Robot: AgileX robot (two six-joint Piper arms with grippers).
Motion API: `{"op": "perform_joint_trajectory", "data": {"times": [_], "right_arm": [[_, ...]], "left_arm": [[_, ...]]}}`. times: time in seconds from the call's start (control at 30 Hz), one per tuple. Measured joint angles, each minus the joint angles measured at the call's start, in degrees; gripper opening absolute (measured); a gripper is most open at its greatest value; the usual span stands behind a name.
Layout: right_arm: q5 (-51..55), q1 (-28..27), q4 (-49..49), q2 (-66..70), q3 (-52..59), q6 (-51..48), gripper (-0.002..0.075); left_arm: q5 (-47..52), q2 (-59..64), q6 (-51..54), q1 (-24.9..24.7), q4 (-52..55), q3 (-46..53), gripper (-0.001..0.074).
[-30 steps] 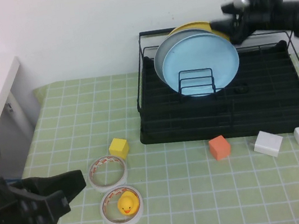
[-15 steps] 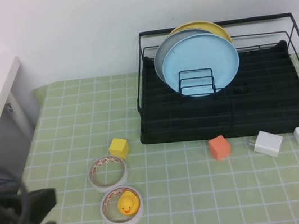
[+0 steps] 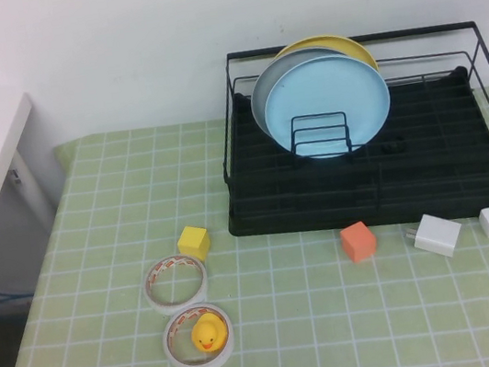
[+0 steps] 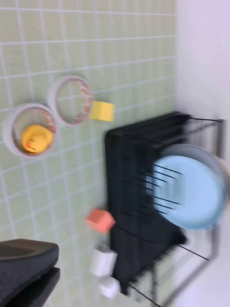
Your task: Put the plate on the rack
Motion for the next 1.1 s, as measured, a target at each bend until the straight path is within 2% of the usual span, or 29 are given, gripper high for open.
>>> {"op": "perform_joint_trajectory", "data": {"times": [0.17,0.47,0.6,1.1], "right_arm": [[-0.16,0.03,-1.56,-12.17,10.82,-3.14,0.001],[-14.28,0.03,-1.2,-39.26,39.31,-10.42,0.001],[-15.93,0.03,-1.09,-49.04,48.16,-10.77,0.001],[-18.8,0.03,-2.45,-76.92,66.59,-7.88,0.001]], "left_arm": [[3.24,-4.92,-2.75,0.0,0.1,0.0,-0.0001],[14.12,-5.22,-3.1,0.0,-0.38,0.0,-0.0001],[15.24,-5.22,-3.1,0.0,-0.62,0.0,-0.0001],[15.47,-5.22,-3.1,0.0,-0.84,0.0,-0.0001]]}}
